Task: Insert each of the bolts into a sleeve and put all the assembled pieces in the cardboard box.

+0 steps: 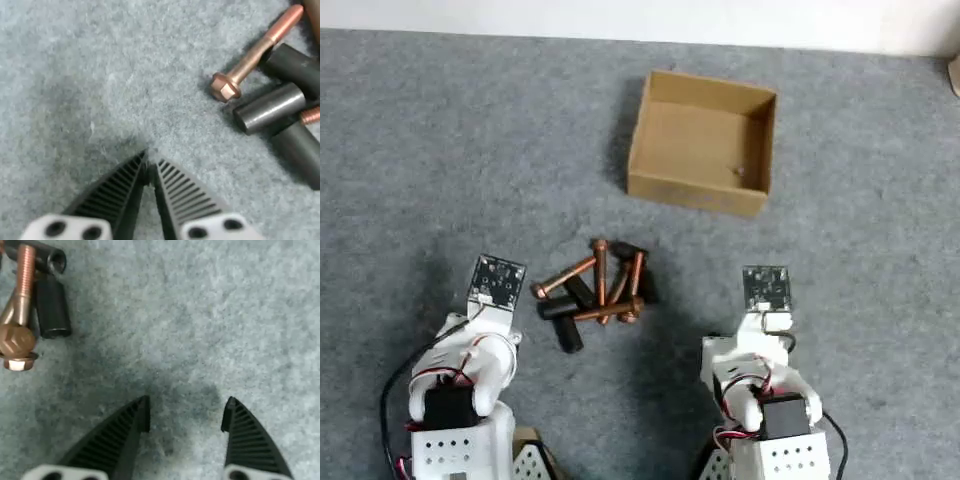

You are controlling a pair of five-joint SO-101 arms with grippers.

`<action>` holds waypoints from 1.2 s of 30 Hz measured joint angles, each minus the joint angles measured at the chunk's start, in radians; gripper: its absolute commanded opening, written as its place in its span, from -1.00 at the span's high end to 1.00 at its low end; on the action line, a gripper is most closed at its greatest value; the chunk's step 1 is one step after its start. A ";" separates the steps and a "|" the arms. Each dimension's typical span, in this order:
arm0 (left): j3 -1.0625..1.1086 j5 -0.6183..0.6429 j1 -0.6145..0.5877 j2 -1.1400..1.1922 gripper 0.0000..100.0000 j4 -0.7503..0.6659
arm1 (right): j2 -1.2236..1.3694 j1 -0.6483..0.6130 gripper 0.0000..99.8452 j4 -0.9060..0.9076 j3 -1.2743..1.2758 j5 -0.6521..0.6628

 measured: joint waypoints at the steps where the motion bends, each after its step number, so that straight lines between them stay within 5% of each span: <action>1: 0.000 -0.003 0.005 0.000 0.99 -0.002 | 0.000 -0.002 0.54 0.000 0.000 0.000; 27: 0.000 -0.005 0.006 0.000 0.99 -0.002 | 0.000 -0.011 0.54 0.000 0.000 0.000; 36: 0.000 -0.005 0.005 0.000 0.99 -0.002 | 0.000 -0.140 0.54 0.000 0.000 0.000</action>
